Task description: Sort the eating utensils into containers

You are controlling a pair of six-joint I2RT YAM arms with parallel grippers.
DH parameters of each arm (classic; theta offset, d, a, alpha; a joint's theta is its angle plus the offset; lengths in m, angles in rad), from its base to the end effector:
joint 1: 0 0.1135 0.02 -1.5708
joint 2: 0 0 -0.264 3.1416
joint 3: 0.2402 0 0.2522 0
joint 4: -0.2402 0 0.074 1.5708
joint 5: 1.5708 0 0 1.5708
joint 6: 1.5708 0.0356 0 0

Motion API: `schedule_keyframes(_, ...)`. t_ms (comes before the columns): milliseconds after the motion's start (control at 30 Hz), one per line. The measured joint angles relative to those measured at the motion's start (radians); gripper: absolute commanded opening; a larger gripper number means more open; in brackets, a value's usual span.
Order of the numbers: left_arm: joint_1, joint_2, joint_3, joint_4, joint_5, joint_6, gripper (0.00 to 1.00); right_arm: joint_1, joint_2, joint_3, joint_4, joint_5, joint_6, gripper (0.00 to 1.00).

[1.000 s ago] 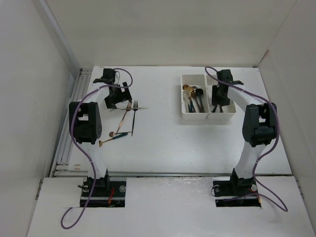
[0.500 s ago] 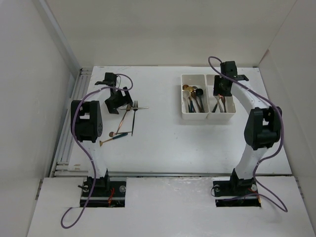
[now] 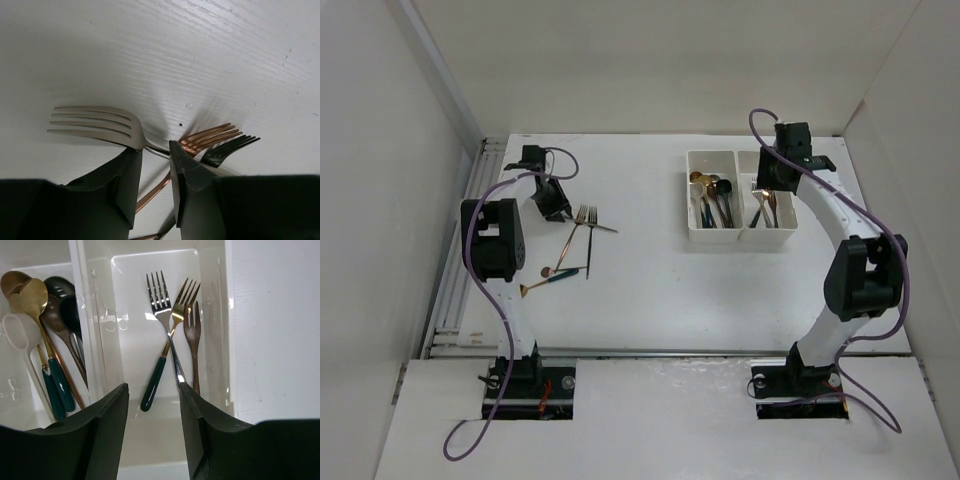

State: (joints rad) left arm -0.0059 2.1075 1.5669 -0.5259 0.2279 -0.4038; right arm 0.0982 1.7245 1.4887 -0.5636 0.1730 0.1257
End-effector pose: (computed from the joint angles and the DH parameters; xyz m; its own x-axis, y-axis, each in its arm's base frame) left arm 0.4483 -0.0107 0.1706 -0.8502 -0.3777 -0.3666 -0.2383 0.8972 -0.3718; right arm 0.3874 0.0320 0.2973 -0.7050 0.0547 -0.7071 0.1121 0.9931 -0.0350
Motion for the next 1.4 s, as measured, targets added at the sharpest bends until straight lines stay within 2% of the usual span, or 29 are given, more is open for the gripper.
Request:
schedule_keyframes(67,0.002,0.005,0.008,-0.005,-0.001,0.001,0.21,0.000,-0.001,0.000,0.000,-0.002,-0.004,0.51)
schedule_keyframes(100,0.004,0.010,0.016,-0.008,-0.006,0.003,0.12,0.000,-0.002,0.000,0.000,-0.004,-0.006,0.51)
schedule_keyframes(200,0.009,0.034,0.050,-0.005,-0.015,0.007,0.00,0.000,-0.018,-0.008,0.004,-0.006,-0.014,0.51)
schedule_keyframes(433,0.038,0.045,0.070,-0.010,-0.012,0.046,0.00,0.000,-0.085,-0.034,0.016,-0.013,-0.023,0.51)
schedule_keyframes(733,0.052,0.023,0.070,-0.041,0.056,0.069,0.00,0.031,-0.090,-0.034,0.023,-0.026,-0.044,0.52)
schedule_keyframes(800,0.053,-0.001,0.072,-0.055,0.079,0.075,0.00,0.072,-0.090,-0.034,0.027,-0.024,-0.063,0.58)
schedule_keyframes(833,0.053,-0.019,0.072,-0.058,0.092,0.077,0.00,0.103,-0.090,-0.034,0.034,-0.025,-0.078,0.71)
schedule_keyframes(900,0.053,-0.063,0.076,-0.067,0.124,0.084,0.00,0.179,-0.090,-0.034,0.056,-0.027,-0.105,0.81)
schedule_keyframes(933,0.053,-0.088,0.080,-0.068,0.139,0.087,0.00,0.215,-0.090,-0.034,0.067,-0.030,-0.113,1.00)
schedule_keyframes(1067,0.044,-0.195,0.093,-0.068,0.169,0.107,0.00,0.389,-0.101,-0.035,0.162,-0.102,-0.141,1.00)
schedule_keyframes(1200,0.006,-0.298,0.097,-0.046,0.182,0.119,0.00,0.539,-0.097,-0.027,0.312,-0.250,-0.099,1.00)
schedule_keyframes(1400,-0.072,-0.430,0.096,-0.021,0.188,0.117,0.00,0.666,0.092,0.171,0.465,-0.475,0.065,1.00)
